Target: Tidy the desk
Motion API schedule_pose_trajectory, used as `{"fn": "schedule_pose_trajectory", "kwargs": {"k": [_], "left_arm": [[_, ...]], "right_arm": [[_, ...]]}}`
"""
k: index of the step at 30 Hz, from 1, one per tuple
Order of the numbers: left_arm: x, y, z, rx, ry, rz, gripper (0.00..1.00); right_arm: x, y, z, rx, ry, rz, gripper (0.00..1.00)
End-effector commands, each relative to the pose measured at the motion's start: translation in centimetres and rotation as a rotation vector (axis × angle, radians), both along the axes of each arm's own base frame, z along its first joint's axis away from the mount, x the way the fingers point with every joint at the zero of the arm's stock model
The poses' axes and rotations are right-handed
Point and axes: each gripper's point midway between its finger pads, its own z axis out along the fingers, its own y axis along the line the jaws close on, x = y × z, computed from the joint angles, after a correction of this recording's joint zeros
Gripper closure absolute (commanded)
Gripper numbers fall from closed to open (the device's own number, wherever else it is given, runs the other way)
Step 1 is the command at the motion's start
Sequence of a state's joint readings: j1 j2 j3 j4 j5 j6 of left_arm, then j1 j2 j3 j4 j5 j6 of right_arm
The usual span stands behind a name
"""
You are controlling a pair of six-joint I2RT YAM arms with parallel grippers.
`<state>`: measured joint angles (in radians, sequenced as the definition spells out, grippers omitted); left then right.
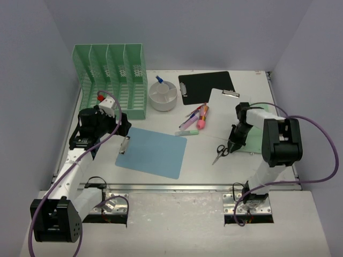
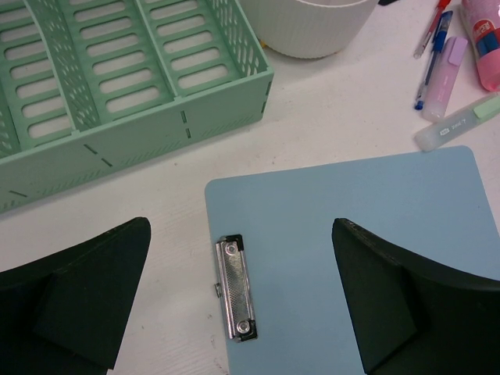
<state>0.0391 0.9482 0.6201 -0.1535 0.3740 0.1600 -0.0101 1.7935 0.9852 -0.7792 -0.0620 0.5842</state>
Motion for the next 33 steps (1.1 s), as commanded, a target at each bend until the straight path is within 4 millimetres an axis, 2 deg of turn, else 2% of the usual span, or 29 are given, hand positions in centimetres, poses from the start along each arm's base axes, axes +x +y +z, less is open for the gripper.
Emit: {"fn": "schedule_pose_trajectory", "kwargs": {"k": [1, 6, 13, 14, 18, 21, 23, 25, 26, 28, 29, 31, 33], "left_arm": [[0.6, 0.1, 0.8, -0.002, -0.047, 0.004, 0.0], [0.6, 0.2, 1.0, 0.0, -0.05, 0.01, 0.0], [0.4, 0.5, 1.1, 0.021, -0.051, 0.016, 0.0], [0.4, 0.5, 1.1, 0.019, -0.048, 0.018, 0.0], [0.4, 0.4, 1.2, 0.015, -0.05, 0.018, 0.0], [0.4, 0.5, 1.5, 0.015, -0.051, 0.02, 0.0], [0.5, 0.5, 1.8, 0.013, -0.056, 0.02, 0.0], [0.6, 0.3, 2.0, 0.001, -0.057, 0.018, 0.0], [0.7, 0.2, 2.1, -0.009, -0.053, 0.019, 0.0], [0.8, 0.0, 2.5, -0.021, -0.055, 0.015, 0.0], [0.8, -0.1, 2.5, -0.027, -0.052, 0.013, 0.0], [0.8, -0.4, 2.5, -0.044, -0.044, 0.006, 0.0], [0.8, -0.5, 2.9, -0.055, -0.048, 0.0, 0.0]], "right_arm": [[1.8, 0.2, 0.5, -0.059, -0.111, 0.021, 0.82], [0.8, 1.5, -0.3, -0.086, -0.12, 0.103, 0.94], [-0.1, 1.4, -1.5, -0.118, -0.108, 0.137, 0.95], [-0.1, 1.2, -1.7, -0.127, -0.115, 0.147, 0.99], [0.3, 1.4, -1.4, -0.114, -0.152, 0.172, 0.99], [2.3, 2.6, 0.7, -0.058, -0.256, 0.208, 0.99], [4.0, 3.3, 2.9, -0.028, -0.355, 0.232, 0.99], [6.6, 4.4, 5.6, 0.008, -0.469, 0.267, 0.99], [8.1, 4.9, 7.7, 0.017, -0.545, 0.28, 0.99], [10.1, 5.8, 10.0, 0.042, -0.651, 0.322, 0.99], [11.4, 6.3, 12.0, 0.048, -0.72, 0.342, 0.99], [13.6, 7.1, 14.7, 0.049, -0.85, 0.396, 0.99], [16.1, 8.0, 18.3, 0.017, -1.004, 0.464, 0.99]]}}
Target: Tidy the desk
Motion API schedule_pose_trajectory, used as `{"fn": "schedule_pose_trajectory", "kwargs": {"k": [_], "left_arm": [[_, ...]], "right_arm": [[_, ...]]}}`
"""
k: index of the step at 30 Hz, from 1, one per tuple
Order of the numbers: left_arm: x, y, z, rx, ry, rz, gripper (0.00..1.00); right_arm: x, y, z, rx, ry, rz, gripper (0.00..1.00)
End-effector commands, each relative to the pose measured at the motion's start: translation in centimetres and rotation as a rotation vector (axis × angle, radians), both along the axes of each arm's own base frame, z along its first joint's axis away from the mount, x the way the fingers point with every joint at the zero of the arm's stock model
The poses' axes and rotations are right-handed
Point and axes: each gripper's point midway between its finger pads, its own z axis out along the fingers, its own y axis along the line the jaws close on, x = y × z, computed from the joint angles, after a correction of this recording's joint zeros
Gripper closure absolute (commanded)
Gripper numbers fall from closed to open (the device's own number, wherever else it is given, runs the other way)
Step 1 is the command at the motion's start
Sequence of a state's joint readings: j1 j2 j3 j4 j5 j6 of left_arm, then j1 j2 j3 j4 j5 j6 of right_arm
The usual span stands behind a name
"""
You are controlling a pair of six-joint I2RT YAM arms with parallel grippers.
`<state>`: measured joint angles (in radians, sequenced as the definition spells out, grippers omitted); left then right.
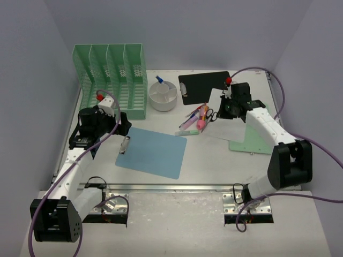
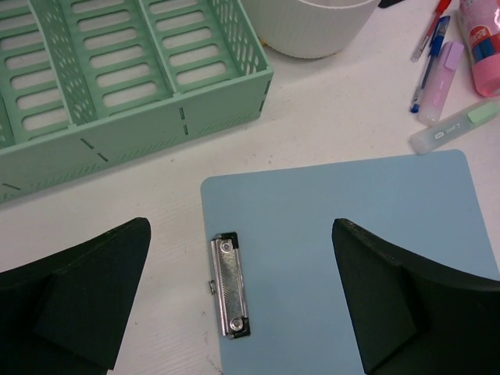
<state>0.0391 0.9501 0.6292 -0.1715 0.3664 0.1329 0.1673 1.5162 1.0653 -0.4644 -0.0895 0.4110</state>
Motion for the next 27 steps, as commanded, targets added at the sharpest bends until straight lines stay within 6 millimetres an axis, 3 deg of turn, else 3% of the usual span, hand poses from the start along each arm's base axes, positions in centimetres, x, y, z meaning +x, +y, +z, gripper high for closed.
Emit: {"fn": "schedule_pose_trajectory", "kwargs": {"k": [1, 3, 9, 10, 11, 13, 14, 16, 20, 25, 26, 27], "left_arm": [[1.0, -0.6, 3.1, -0.038, -0.071, -0.019, 0.0], [1.1, -0.7, 3.4, -0.044, -0.072, -0.018, 0.0], [1.1, -0.9, 3.7, -0.051, -0.073, -0.028, 0.0], [1.1, -0.8, 3.6, -0.048, -0.073, -0.029, 0.0], [1.2, -0.8, 3.5, -0.046, -0.072, -0.027, 0.0], [1.3, -0.8, 3.5, -0.045, -0.069, -0.029, 0.0], [1.3, -0.8, 3.4, -0.046, -0.069, -0.029, 0.0], [1.4, -0.8, 3.3, -0.049, -0.065, -0.029, 0.0], [1.6, -0.8, 3.1, -0.053, -0.061, -0.027, 0.0], [1.6, -0.8, 2.6, -0.054, -0.054, -0.025, 0.0], [1.6, -0.8, 2.5, -0.056, -0.051, -0.022, 0.0], [1.5, -0.8, 2.4, -0.054, -0.05, -0.023, 0.0]], "right_arm": [[5.9, 2.2, 8.2, -0.014, -0.37, 0.129, 0.99], [8.3, 3.0, 11.6, -0.066, -0.521, 0.156, 0.99], [12.9, 6.6, 18.5, -0.111, -0.812, 0.214, 0.99], [13.6, 7.4, 18.3, -0.118, -0.827, 0.23, 0.99], [14.3, 8.4, 20.1, -0.119, -0.9, 0.23, 0.99], [15.2, 10.0, 20.3, -0.154, -0.954, 0.257, 0.99], [15.9, 10.8, 22.0, -0.152, -1.02, 0.248, 0.99], [16.9, 11.3, 22.8, -0.211, -1.073, 0.226, 0.99], [18.7, 15.0, 24.3, -0.222, -1.194, 0.194, 0.99], [19.3, 19.3, 24.5, -0.251, -1.293, 0.18, 0.99], [19.4, 19.6, 25.5, -0.259, -1.331, 0.158, 0.99], [19.8, 20.3, 24.3, -0.263, -1.327, 0.163, 0.99]]}}
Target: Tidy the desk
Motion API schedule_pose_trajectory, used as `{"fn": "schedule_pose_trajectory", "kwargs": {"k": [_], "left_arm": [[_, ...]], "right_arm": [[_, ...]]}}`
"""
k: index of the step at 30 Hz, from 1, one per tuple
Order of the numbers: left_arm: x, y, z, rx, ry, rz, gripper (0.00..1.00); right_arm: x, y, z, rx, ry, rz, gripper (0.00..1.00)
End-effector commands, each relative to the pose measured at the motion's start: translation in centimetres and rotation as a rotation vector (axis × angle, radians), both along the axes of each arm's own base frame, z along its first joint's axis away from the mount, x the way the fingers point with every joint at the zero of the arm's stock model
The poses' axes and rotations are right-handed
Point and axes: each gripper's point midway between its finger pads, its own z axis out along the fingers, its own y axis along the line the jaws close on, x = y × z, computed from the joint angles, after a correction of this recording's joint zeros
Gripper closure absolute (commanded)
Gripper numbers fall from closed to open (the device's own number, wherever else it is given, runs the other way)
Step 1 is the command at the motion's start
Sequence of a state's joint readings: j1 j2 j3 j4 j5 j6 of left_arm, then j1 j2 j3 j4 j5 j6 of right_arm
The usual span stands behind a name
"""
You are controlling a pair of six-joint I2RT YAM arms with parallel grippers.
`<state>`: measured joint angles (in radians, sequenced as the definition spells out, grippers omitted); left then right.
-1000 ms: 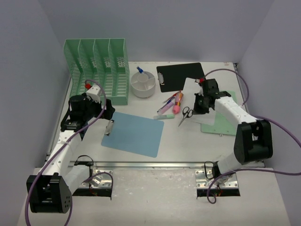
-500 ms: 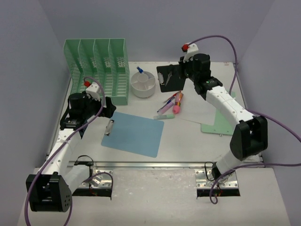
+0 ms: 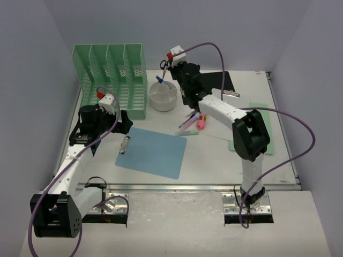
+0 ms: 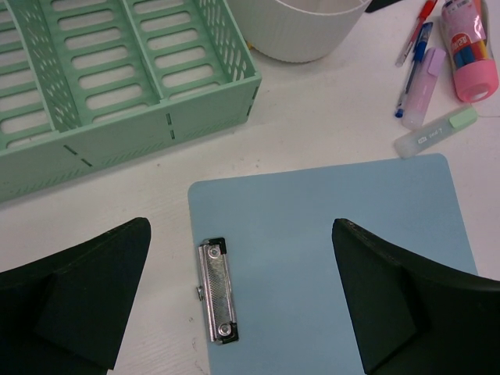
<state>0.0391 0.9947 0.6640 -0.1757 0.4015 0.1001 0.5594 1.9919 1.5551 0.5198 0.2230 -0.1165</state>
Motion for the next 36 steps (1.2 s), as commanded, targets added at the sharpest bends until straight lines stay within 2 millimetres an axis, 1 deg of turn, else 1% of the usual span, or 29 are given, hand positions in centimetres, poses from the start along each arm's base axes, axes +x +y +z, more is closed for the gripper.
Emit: {"fn": "schedule_pose_trajectory", "kwargs": {"k": [1, 2, 3, 4, 5, 6, 7, 8, 9, 12, 13, 17, 19, 26, 28, 29, 32, 36], "left_arm": [[0.9, -0.1, 2.1, -0.011, -0.077, -0.005, 0.0], [0.9, -0.1, 2.0, -0.012, -0.075, -0.004, 0.0], [0.9, -0.1, 2.0, -0.011, -0.075, -0.005, 0.0], [0.8, 0.0, 1.9, -0.011, -0.073, 0.0, 0.0], [0.8, 0.0, 1.9, -0.009, -0.074, -0.001, 0.0], [0.7, -0.1, 1.8, -0.007, -0.073, -0.002, 0.0], [0.7, -0.1, 1.8, -0.006, -0.073, -0.002, 0.0], [0.7, -0.1, 1.8, -0.005, -0.072, -0.003, 0.0], [0.6, 0.0, 1.7, -0.004, -0.071, 0.0, 0.0], [0.6, 0.0, 1.7, -0.001, -0.073, -0.001, 0.0], [0.6, 0.1, 1.7, -0.002, -0.076, 0.001, 0.0], [0.6, 0.1, 1.6, 0.002, -0.075, 0.001, 0.0], [0.6, 0.1, 1.5, 0.003, -0.074, 0.0, 0.0], [0.6, 0.2, 1.0, 0.01, -0.067, 0.002, 0.0], [0.6, 0.2, 0.9, 0.011, -0.067, 0.003, 0.0], [0.6, 0.2, 1.0, 0.012, -0.068, 0.002, 0.0], [0.6, 0.2, 0.9, 0.013, -0.067, 0.002, 0.0], [0.6, 0.3, 0.6, 0.021, -0.062, 0.002, 0.0]], "right_arm": [[0.3, 1.1, 6.8, 0.086, -0.236, -0.06, 0.99], [0.3, 1.7, 6.8, 0.09, -0.247, -0.055, 0.99], [0.8, 2.2, 5.6, 0.075, -0.241, -0.057, 0.99], [0.8, 2.8, 5.4, 0.073, -0.246, -0.052, 0.99], [0.8, 3.1, 5.7, 0.08, -0.263, -0.048, 0.99], [0.9, 3.4, 5.5, 0.076, -0.265, -0.041, 0.99], [1.2, 3.8, 4.5, 0.066, -0.258, -0.038, 0.99], [1.3, 4.1, 4.5, 0.059, -0.27, -0.032, 0.99], [1.5, 4.5, 3.5, 0.047, -0.261, -0.028, 0.99], [1.7, 5.3, 2.2, 0.029, -0.252, -0.011, 0.99], [1.8, 5.4, 1.3, 0.016, -0.244, -0.008, 0.99], [2.0, 5.9, -0.5, -0.006, -0.225, 0.005, 0.99], [1.9, 6.2, -1.8, -0.02, -0.208, 0.02, 0.99], [1.7, 7.1, -4.5, -0.039, -0.165, 0.047, 0.99], [1.7, 7.3, -5.0, -0.044, -0.156, 0.052, 0.99], [1.7, 7.5, -5.7, -0.051, -0.146, 0.054, 0.99], [1.7, 7.7, -6.9, -0.059, -0.127, 0.058, 0.99], [1.8, 7.8, -7.9, -0.075, -0.116, 0.06, 0.99]]}}
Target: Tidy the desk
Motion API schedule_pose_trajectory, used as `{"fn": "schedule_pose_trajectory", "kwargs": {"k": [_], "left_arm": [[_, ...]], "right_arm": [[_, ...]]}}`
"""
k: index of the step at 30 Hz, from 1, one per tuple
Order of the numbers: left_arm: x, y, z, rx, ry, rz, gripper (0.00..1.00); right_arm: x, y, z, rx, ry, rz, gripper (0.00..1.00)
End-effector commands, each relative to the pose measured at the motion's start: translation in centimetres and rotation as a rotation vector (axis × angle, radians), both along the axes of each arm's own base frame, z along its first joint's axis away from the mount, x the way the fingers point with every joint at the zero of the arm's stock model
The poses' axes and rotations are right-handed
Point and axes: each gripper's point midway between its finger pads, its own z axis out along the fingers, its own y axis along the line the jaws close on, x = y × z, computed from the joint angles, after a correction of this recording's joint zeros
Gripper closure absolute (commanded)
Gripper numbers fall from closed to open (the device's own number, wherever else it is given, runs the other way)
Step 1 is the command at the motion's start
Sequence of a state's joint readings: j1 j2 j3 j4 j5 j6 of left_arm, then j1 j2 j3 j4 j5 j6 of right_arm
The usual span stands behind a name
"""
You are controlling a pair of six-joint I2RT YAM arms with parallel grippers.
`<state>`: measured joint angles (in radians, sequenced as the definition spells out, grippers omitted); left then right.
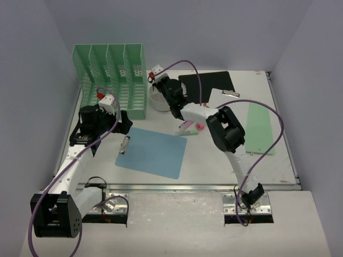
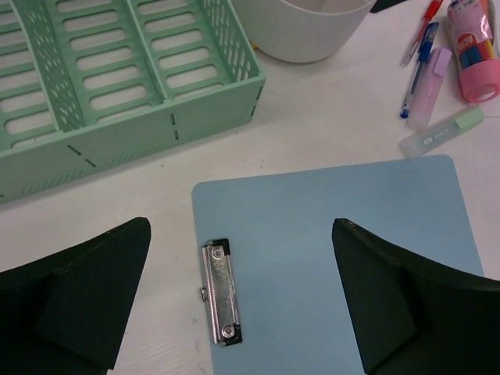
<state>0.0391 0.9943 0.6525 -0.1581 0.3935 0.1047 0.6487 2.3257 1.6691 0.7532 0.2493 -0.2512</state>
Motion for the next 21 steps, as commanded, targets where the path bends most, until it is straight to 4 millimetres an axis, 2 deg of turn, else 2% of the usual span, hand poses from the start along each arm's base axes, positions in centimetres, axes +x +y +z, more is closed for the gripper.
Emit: {"fn": "schedule_pose_trajectory", "kwargs": {"k": [1, 5, 6, 9, 12, 15, 16, 21], "left_arm": [[0.4, 0.2, 0.7, 0.015, -0.051, -0.003, 0.0], [0.4, 0.2, 0.6, 0.018, -0.052, -0.003, 0.0], [0.4, 0.2, 0.6, 0.018, -0.052, -0.002, 0.0], [0.4, 0.2, 0.5, 0.018, -0.051, -0.003, 0.0], [0.4, 0.3, 0.7, 0.021, -0.056, -0.001, 0.0], [0.4, 0.3, 1.0, 0.02, -0.057, 0.001, 0.0], [0.3, 0.3, 1.0, 0.019, -0.053, 0.001, 0.0], [0.4, 0.3, 1.8, 0.014, -0.063, 0.01, 0.0]], "right_arm": [[-0.2, 0.6, 1.5, 0.037, -0.049, 0.012, 0.98], [-0.3, 0.8, 0.9, 0.022, -0.048, 0.015, 0.77], [-0.4, 0.8, 1.1, 0.022, -0.049, 0.017, 0.68], [-0.5, 1.0, 1.5, 0.027, -0.047, 0.025, 0.56], [-0.9, 1.2, 2.3, 0.04, -0.051, 0.029, 0.56], [-1.3, 1.0, 4.5, 0.073, -0.055, 0.028, 0.55], [-1.6, 0.8, 6.2, 0.092, -0.069, 0.026, 0.55], [-2.8, -1.1, 10.4, 0.134, -0.026, -0.015, 0.55]]}}
